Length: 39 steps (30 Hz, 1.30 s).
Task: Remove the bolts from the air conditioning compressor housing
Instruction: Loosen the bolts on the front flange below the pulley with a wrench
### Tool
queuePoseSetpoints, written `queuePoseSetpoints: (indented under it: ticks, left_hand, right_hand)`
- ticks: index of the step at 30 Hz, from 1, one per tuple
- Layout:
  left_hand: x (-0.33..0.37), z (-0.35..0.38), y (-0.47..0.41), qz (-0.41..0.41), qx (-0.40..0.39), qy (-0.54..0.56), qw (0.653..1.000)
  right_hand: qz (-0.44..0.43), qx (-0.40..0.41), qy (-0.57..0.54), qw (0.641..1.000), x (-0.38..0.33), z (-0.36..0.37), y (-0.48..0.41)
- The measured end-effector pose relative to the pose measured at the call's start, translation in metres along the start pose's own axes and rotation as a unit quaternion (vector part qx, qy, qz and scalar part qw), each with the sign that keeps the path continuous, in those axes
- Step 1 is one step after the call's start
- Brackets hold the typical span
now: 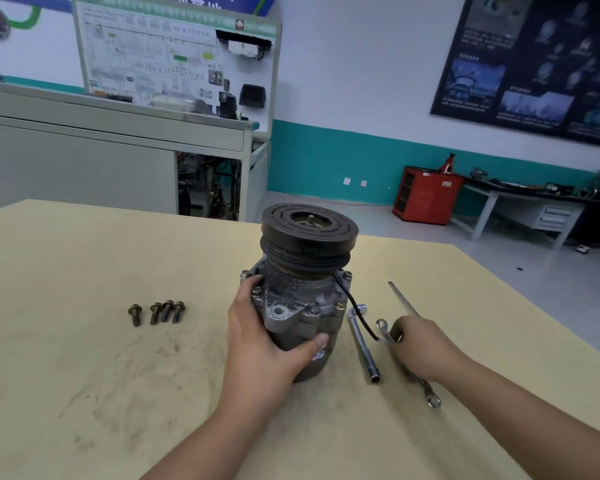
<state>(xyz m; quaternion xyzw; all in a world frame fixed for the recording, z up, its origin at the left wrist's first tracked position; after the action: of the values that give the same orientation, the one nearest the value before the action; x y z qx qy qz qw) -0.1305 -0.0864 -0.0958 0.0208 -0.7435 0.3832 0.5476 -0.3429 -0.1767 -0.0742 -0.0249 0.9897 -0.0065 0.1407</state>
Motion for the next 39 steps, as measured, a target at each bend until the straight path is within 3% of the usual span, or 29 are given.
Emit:
queuePoseSetpoints:
  ticks: [9, 12, 14, 17, 21, 24, 28, 30, 35, 39]
  left_hand:
    - [-0.004, 0.001, 0.0, 0.01, 0.002, 0.0, 1.0]
    - [-0.004, 0.0, -0.001, 0.011, 0.007, -0.001, 1.0]
    - [-0.004, 0.0, -0.002, 0.01, 0.011, -0.004, 1.0]
    - [-0.005, 0.0, -0.002, 0.012, 0.013, -0.007, 1.0]
    - [-0.005, -0.002, -0.002, 0.014, 0.009, -0.011, 1.0]
    - [-0.006, -0.002, -0.003, 0.017, 0.011, -0.011, 1.0]
    - [-0.008, 0.001, -0.001, 0.007, 0.011, -0.007, 1.0]
    - [-0.009, 0.002, 0.0, 0.003, 0.013, -0.014, 1.0]
    - [-0.008, 0.001, -0.001, 0.006, 0.012, -0.017, 1.0]
    - [-0.005, 0.0, -0.001, 0.002, 0.016, -0.017, 1.0]
  right_hand:
    - [0.007, 0.096, -0.034, 0.995, 0.001, 0.008, -0.012]
    - [-0.065, 0.155, -0.017, 0.986, -0.005, 0.002, -0.004]
    - [-0.13, 0.145, 0.047, 0.98, -0.017, 0.006, 0.006]
    - [-0.133, 0.093, 0.13, 0.978, -0.031, 0.021, 0.018]
    - [-0.05, 0.028, 0.025, 0.998, -0.033, 0.018, 0.012]
    - [-0.004, 0.055, -0.113, 0.992, -0.024, 0.006, 0.012]
    - [0.04, 0.039, -0.401, 0.914, -0.009, -0.018, 0.032]
    - [0.027, 0.039, -0.459, 0.887, -0.01, -0.034, 0.044]
    - [-0.068, 0.154, -0.307, 0.937, -0.026, -0.082, 0.064]
    - [-0.087, 0.155, -0.267, 0.947, -0.036, -0.106, 0.087]
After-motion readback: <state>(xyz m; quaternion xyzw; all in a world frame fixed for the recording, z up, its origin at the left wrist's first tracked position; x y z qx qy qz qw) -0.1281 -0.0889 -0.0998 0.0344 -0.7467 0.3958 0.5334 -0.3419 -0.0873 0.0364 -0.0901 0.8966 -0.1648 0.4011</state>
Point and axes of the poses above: each hand's wrist, its own y-axis away from the middle knuckle, its own z-axis out of the palm, x = y × z, the point moved 3 cm from there along -y, towards the middle knuckle, and after that the axes turned 4 degrees about x, right-handed, at the moved point
